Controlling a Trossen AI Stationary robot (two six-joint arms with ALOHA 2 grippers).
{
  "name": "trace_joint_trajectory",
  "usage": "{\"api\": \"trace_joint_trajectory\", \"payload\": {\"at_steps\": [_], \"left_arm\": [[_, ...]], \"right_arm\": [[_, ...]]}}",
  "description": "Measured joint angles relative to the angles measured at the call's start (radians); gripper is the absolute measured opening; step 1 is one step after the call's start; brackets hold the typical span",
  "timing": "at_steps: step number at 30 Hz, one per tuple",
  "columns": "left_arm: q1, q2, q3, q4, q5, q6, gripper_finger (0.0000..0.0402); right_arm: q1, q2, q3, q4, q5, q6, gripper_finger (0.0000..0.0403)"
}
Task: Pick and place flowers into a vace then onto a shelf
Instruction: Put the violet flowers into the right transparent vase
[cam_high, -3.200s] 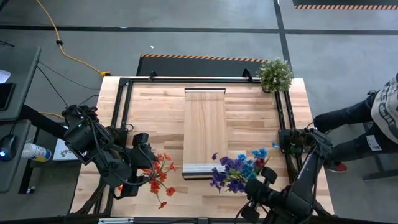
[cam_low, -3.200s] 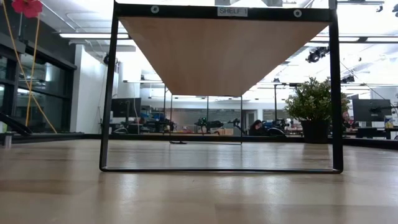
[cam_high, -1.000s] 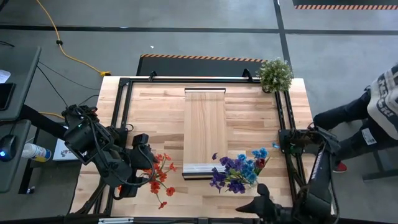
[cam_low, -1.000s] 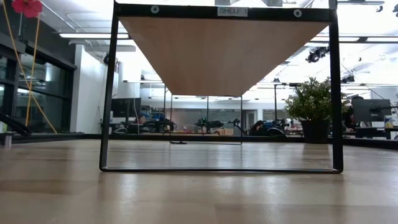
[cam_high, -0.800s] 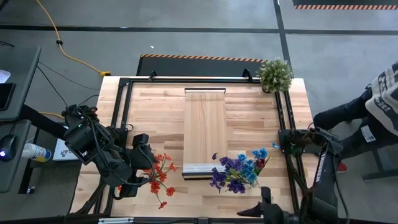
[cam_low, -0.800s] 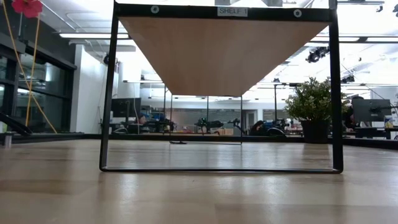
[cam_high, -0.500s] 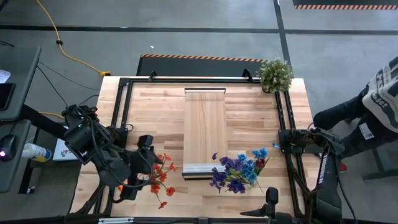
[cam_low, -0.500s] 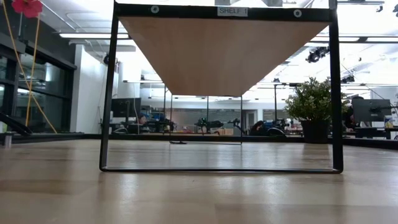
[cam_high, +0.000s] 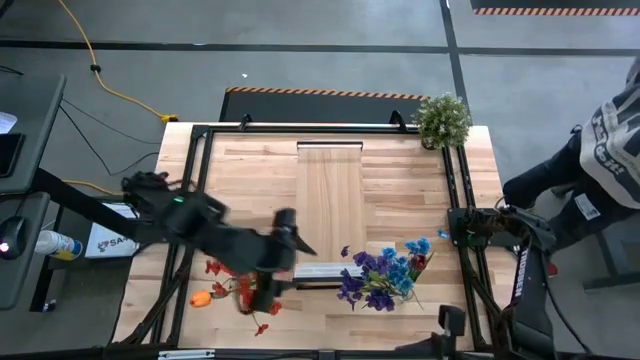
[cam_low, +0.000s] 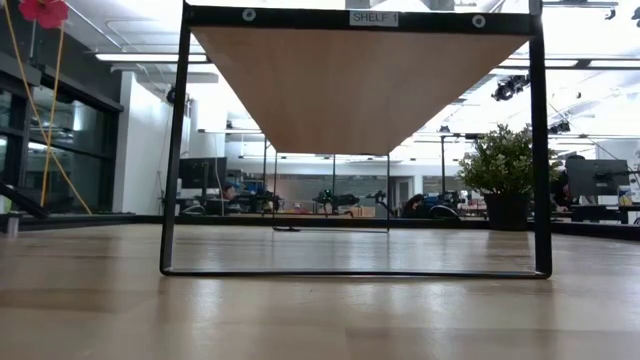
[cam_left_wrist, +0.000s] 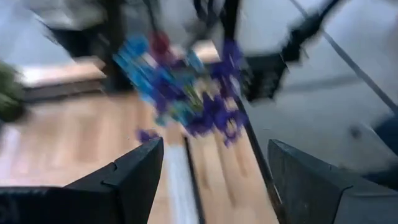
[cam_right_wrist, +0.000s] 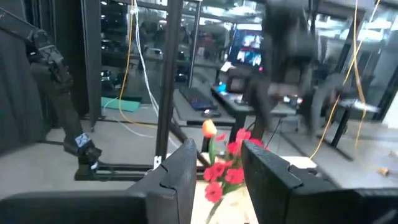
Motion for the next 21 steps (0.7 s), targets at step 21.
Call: {"api": "trace_joint_trajectory", "payload": {"at_steps": [21], "left_arm": [[0.16,0.228,0.0,-0.004,0.222,-0.027,0.0321]], "right_arm": [[0.136,0.0,0.0,0.456,0.22,-0.62,0.0118]]}}
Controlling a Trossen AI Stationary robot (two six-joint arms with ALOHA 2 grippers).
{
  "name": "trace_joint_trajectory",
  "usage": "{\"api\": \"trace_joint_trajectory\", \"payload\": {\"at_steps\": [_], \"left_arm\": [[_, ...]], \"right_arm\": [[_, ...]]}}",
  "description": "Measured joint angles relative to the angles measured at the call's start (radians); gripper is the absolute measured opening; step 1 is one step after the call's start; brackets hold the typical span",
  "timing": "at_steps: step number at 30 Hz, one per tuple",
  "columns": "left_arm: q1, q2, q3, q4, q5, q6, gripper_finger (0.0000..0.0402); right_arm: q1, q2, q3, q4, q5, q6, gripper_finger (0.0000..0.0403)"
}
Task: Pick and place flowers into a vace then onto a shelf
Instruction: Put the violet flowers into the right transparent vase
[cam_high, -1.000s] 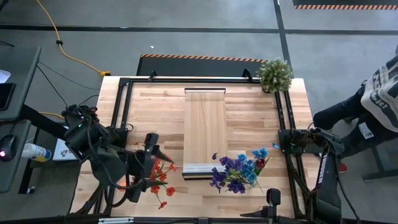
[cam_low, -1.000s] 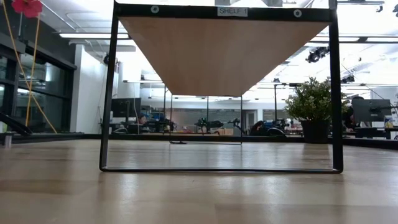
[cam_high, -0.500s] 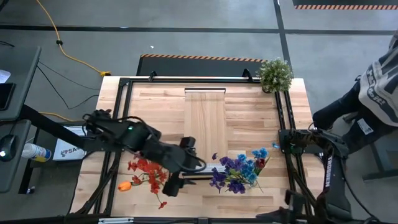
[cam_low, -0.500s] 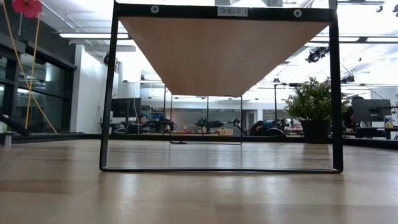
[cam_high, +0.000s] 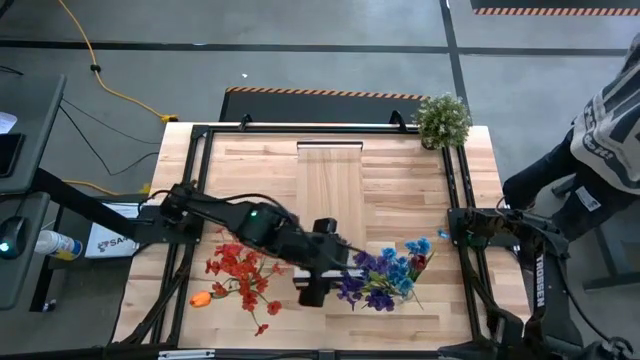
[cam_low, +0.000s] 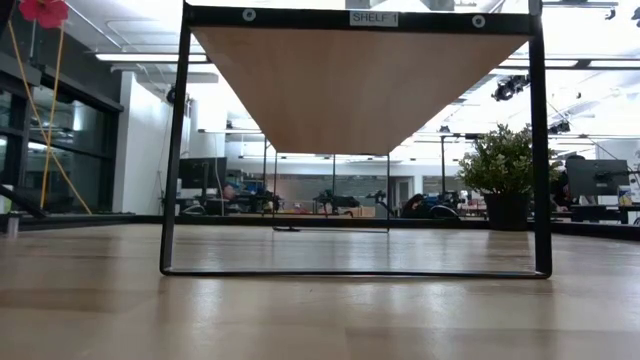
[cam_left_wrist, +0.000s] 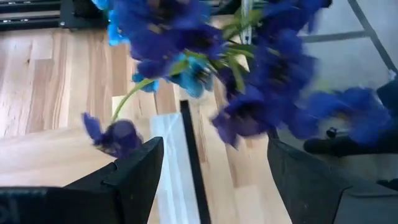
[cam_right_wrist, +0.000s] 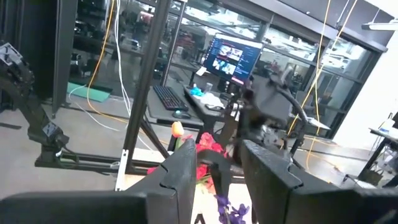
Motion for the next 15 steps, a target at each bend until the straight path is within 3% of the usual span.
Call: {"api": "trace_joint_trajectory", "payload": {"at_steps": [7,15], "left_arm": [[0.061,0.043,-0.001,0.061,0.072,-0.022,0.0321],[0.059,0.044,0.0,0.172,0.083,0.029,0.0321]], "right_arm": [[0.003,0.0,0.0,0.074,0.0,-0.114,0.0118],[0.003,0.0,0.0,0.107,0.048,-0.181,0.0118]]}}
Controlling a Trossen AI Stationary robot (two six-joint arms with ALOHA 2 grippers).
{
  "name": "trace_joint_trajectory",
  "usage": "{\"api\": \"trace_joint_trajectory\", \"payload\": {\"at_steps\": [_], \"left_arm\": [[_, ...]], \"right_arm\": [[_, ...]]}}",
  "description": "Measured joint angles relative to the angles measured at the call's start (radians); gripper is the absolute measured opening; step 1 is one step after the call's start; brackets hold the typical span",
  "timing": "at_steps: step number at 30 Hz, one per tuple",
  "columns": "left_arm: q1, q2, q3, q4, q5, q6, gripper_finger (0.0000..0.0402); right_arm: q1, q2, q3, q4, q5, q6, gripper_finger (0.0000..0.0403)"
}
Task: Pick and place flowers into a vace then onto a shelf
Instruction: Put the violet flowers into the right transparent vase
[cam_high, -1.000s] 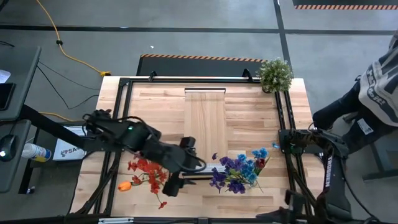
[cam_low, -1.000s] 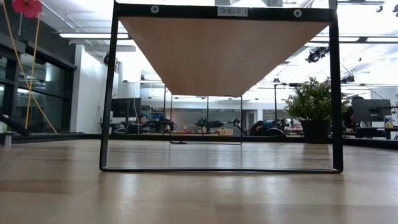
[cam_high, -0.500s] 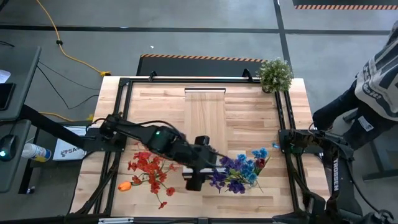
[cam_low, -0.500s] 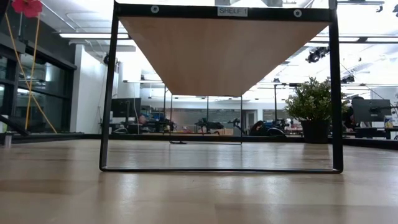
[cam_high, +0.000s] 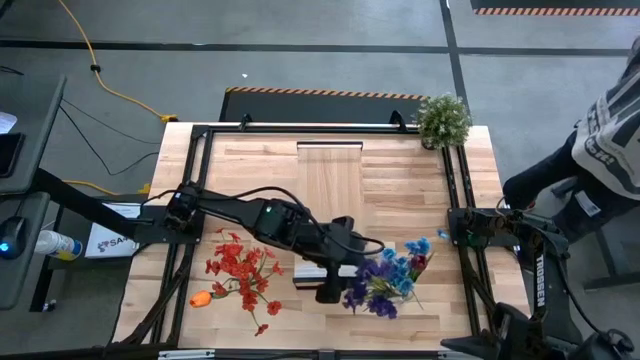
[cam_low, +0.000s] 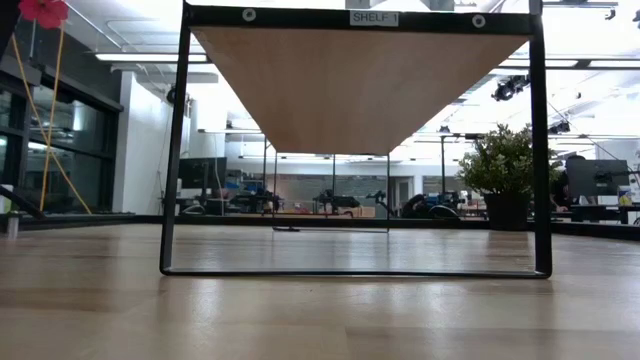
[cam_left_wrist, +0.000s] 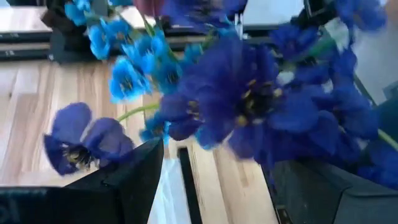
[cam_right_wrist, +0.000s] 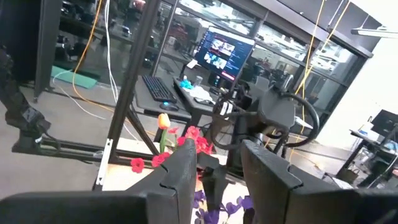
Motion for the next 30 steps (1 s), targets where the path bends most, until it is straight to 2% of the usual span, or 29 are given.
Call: {"api": "trace_joint_trajectory", "payload": {"at_steps": [9,21,30], "left_arm": [[0.001,0.03,-0.001,0.076,0.009,0.024,0.0321],[-0.001,0.079,0.0,0.26,0.115,0.024,0.0321],[0.007,0.078,0.0,0.329,0.109,0.024,0.0321]], "right_arm": [[0.0,0.0,0.0,0.05,0.0,-0.057,0.0118],[0.001,-0.001,0.0,0.055,-0.003,-0.054,0.0118],[0.003,-0.002,0.0,0.055,0.002,-0.06,0.0118]]}}
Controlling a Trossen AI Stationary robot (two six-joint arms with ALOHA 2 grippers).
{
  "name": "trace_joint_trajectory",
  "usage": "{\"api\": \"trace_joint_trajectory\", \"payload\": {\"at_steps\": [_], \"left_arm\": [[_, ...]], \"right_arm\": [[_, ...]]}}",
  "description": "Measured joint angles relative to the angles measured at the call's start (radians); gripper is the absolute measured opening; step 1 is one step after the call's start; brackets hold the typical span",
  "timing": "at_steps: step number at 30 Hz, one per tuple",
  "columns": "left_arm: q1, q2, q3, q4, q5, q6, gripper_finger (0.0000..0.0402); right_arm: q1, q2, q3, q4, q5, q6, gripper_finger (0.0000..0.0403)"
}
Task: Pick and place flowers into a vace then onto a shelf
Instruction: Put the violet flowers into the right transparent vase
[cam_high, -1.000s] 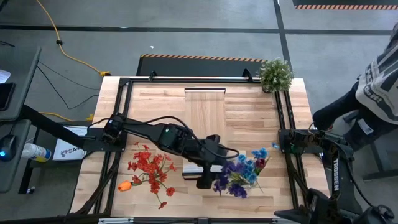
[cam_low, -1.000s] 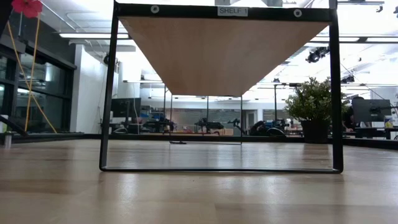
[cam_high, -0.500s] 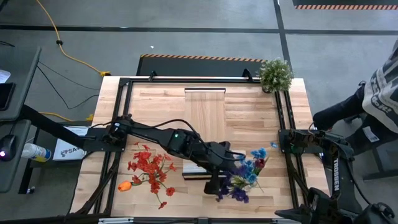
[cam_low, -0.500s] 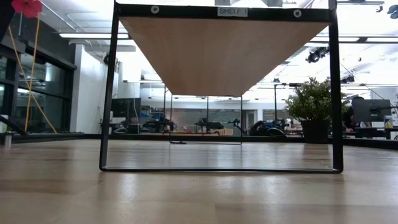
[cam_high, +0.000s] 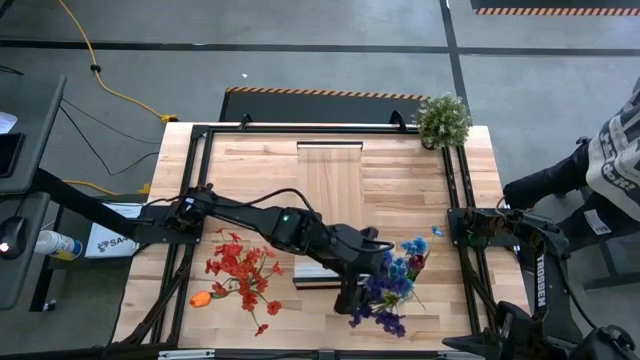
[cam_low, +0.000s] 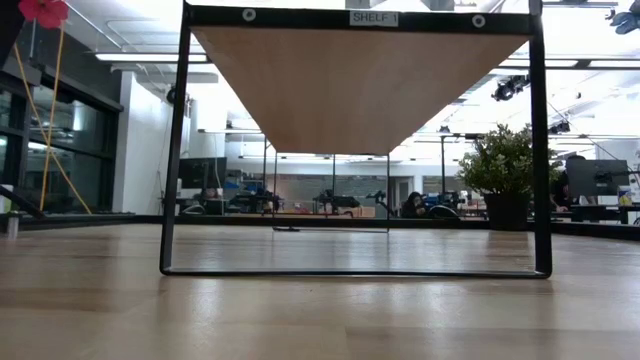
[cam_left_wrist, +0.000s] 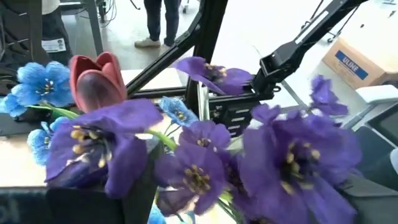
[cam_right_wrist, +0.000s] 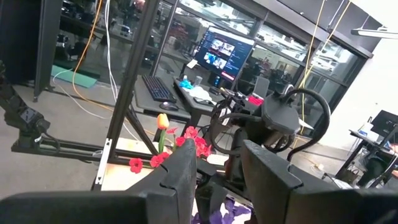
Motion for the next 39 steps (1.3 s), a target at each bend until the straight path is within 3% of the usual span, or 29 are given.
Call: {"api": "trace_joint_trajectory", "payload": {"at_steps": [9,39], "left_arm": [[0.019,0.0,0.0,0.061,-0.006,0.001,0.0321],[0.031,-0.101,0.001,-0.012,-0.017,0.006,0.0321]], "right_arm": [[0.0,0.0,0.014,-0.001,0.001,-0.016,0.0118],[0.029,-0.001,0.066,-0.009,0.01,-0.019,0.0118]]}}
